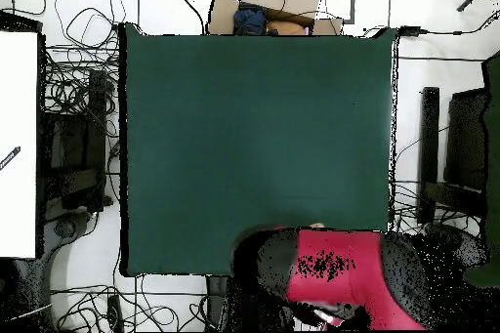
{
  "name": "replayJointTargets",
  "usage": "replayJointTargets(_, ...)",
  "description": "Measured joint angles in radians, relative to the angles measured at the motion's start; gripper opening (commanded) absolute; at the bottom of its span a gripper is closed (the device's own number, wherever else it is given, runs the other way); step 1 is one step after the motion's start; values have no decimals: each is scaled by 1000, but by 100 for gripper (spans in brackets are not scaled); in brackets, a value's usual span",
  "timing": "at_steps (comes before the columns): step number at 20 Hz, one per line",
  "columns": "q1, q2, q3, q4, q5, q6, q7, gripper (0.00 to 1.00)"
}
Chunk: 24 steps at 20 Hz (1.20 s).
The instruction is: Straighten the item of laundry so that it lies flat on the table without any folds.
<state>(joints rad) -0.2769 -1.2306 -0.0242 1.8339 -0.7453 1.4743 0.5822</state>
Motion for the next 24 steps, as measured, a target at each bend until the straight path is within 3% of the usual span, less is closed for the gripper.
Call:
replayJointTargets(8, 38, 152, 38, -160, -60, 269, 16, 0)
replayJointTargets(16, 28, 233, 51, -237, -64, 298, 16, 0)
replayJointTargets(24, 38, 234, 51, -261, -32, 298, 16, 0)
